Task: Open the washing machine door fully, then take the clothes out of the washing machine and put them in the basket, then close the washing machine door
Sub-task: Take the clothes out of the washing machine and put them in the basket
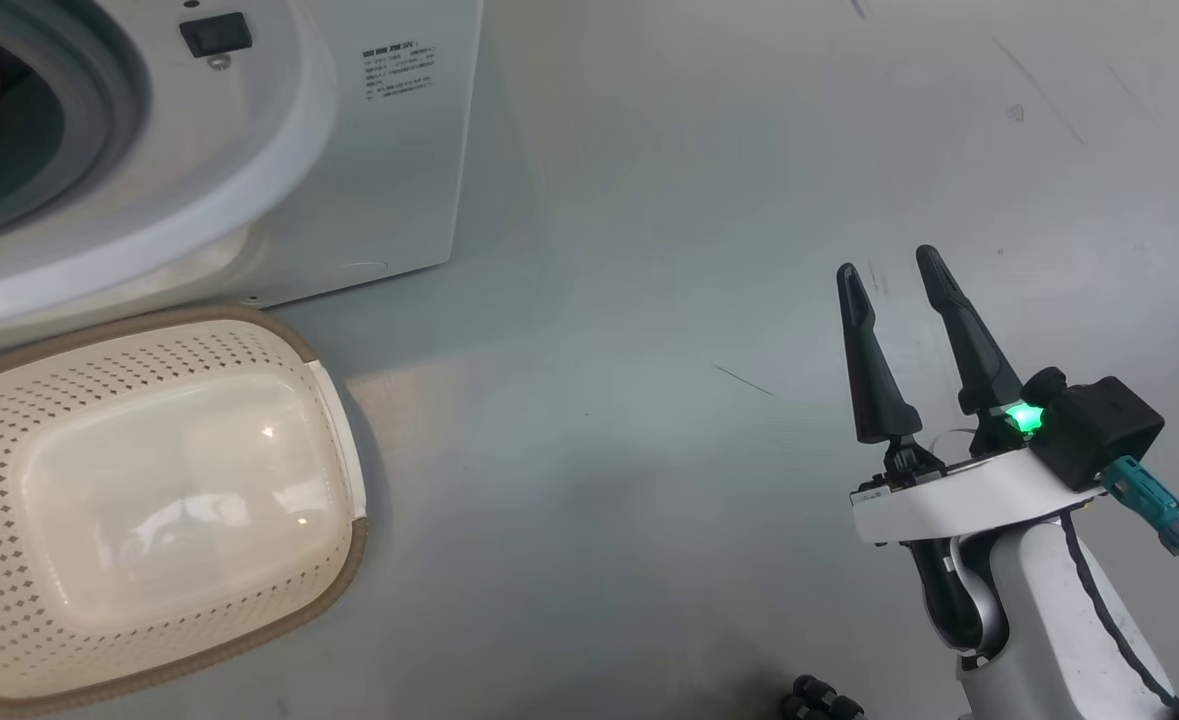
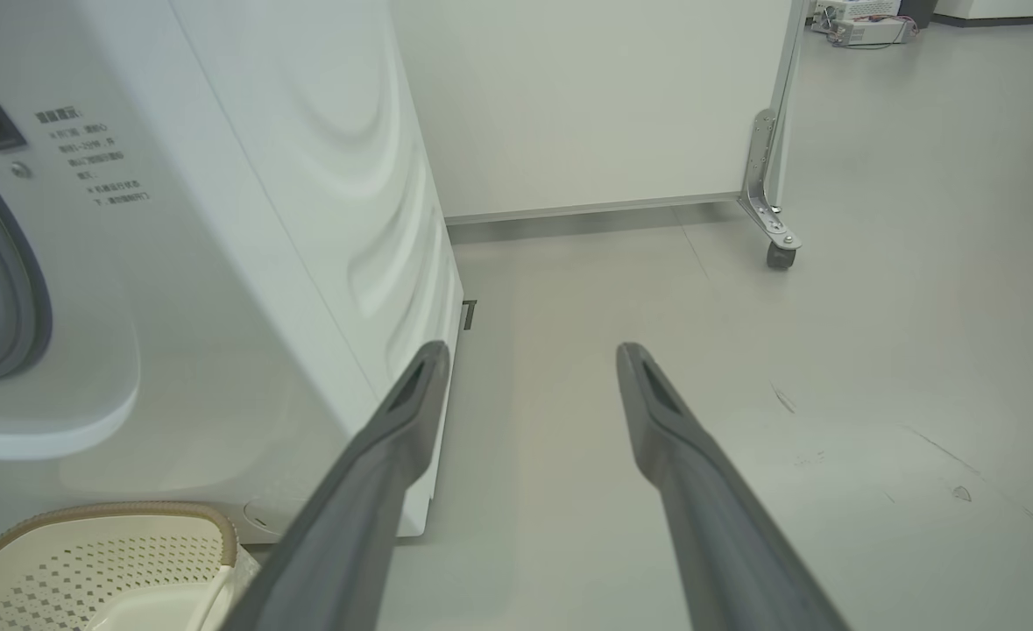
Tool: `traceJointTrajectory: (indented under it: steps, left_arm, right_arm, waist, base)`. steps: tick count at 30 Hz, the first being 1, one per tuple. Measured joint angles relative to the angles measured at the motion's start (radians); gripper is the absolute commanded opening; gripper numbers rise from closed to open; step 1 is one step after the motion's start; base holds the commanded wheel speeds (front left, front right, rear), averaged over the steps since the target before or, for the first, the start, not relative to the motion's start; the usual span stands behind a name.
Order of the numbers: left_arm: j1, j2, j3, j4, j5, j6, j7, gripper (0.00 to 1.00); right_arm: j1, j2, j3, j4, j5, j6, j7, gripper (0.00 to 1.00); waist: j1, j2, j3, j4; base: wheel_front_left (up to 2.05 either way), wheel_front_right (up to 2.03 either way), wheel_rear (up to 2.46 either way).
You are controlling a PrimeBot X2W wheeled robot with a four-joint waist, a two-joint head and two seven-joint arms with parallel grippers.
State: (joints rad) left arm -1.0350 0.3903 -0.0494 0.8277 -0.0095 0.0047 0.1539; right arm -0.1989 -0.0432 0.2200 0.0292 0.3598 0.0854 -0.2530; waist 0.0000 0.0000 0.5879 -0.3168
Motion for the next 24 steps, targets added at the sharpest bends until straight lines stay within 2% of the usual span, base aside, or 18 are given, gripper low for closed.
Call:
traceJointTrajectory:
  steps: [10, 24]
  left_arm:
    - [0.075, -0.069, 0.013, 0.041, -0.044, -0.002, -0.136, 0.0]
    - [0.185, -0.168, 0.04, 0.056, -0.128, -0.043, -0.355, 0.0]
  right_arm:
    - [0.005, 0.0, -0.031, 0.021, -0.037, 0.001, 0.0, 1.0]
    - [0.06, 0.0, -0.08, 0.026, -0.06, 0.007, 0.0, 1.0]
  waist:
    - [0.0, 0.0, -0.071, 0.036]
    - [0.0, 0.0, -0.166, 0.115]
  base:
    - [0.0, 0.0, 0.0]
    - [0.0, 0.0, 0.0]
